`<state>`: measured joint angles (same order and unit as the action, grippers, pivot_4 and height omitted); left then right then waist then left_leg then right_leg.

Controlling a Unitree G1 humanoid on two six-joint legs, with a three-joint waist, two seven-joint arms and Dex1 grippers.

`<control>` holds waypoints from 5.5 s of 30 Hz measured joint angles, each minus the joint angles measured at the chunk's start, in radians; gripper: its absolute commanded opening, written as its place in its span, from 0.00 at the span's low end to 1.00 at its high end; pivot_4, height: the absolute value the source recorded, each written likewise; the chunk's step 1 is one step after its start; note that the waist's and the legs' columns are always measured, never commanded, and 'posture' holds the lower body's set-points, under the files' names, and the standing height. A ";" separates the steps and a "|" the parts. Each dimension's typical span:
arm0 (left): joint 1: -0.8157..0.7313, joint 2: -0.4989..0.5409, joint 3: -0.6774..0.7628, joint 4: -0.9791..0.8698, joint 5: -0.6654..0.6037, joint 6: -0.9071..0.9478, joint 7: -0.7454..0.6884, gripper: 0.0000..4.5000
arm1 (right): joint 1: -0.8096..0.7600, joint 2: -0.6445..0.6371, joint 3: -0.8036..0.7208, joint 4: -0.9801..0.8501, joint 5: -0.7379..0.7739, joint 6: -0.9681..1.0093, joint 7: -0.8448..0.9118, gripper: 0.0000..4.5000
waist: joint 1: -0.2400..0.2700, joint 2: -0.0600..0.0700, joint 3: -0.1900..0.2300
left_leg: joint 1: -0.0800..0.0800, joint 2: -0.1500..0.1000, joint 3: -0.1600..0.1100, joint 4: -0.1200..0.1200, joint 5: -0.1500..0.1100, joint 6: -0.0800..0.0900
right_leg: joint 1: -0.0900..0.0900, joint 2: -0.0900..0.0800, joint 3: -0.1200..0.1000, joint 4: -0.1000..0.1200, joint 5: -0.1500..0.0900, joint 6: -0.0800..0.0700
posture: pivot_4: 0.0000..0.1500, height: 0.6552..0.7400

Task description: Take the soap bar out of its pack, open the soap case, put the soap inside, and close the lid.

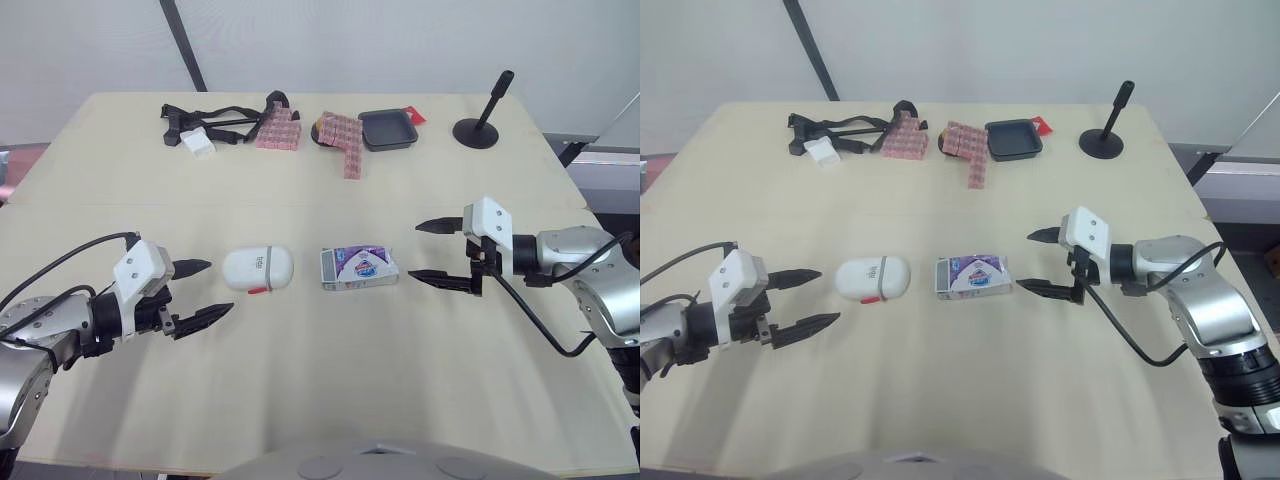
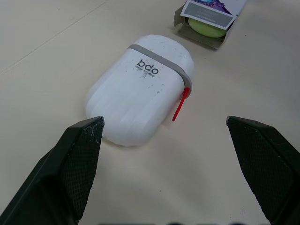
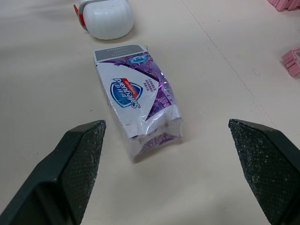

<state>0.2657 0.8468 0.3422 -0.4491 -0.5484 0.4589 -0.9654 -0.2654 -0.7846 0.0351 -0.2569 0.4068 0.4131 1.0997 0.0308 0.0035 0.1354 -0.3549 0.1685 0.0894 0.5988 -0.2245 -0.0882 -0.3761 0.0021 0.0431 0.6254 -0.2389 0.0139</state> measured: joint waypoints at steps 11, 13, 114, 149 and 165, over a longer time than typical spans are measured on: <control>-0.037 -0.001 -0.011 0.042 0.071 -0.081 -0.021 0.99 | -0.003 0.006 0.058 0.007 -0.008 -0.007 0.042 1.00 | -0.001 0.000 0.000 | 0.000 0.000 0.000 0.000 0.000 0.000 | 0.000 0.000 0.000 0.001 0.000 0.000 | 1.00 1.00; -0.039 -0.002 -0.012 0.042 0.072 -0.084 -0.021 0.99 | -0.007 0.006 0.061 0.012 -0.009 -0.008 0.044 1.00 | -0.001 0.000 0.000 | 0.000 0.000 0.000 0.001 0.000 0.000 | 0.000 0.000 0.000 0.001 0.000 0.000 | 1.00 1.00; -0.142 -0.147 -0.199 0.154 0.196 -0.364 -0.024 1.00 | -0.144 -0.157 0.108 -0.099 -0.177 0.094 0.162 0.66 | 0.020 -0.001 -0.001 | -0.004 0.001 0.002 0.009 0.001 0.001 | -0.006 0.000 0.002 0.011 0.000 -0.001 | 1.00 1.00; -0.204 -0.139 -0.237 0.228 0.208 -0.389 -0.075 1.00 | -0.104 -0.193 0.107 0.035 -0.211 -0.045 0.127 1.00 | 0.018 0.000 -0.001 | -0.005 0.001 0.002 0.009 0.001 0.002 | -0.006 0.000 0.002 0.011 0.000 -0.001 | 1.00 1.00; -0.155 -0.139 -0.236 0.190 0.217 -0.389 -0.022 1.00 | -0.288 -0.048 0.335 0.351 -0.393 -0.221 0.208 1.00 | 0.019 -0.001 -0.001 | -0.008 0.001 0.002 0.012 0.001 0.002 | -0.010 0.000 0.001 0.014 0.000 -0.001 | 1.00 1.00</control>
<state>0.1111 0.7076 0.1060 -0.2589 -0.3314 0.0700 -0.9871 -0.5539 -0.8323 0.3696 0.0942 0.0141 0.1919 1.3079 0.0500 0.0029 0.1341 -0.3631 0.1697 0.0915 0.6103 -0.2232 -0.0857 -0.3860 0.0020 0.0445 0.6396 -0.2390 0.0127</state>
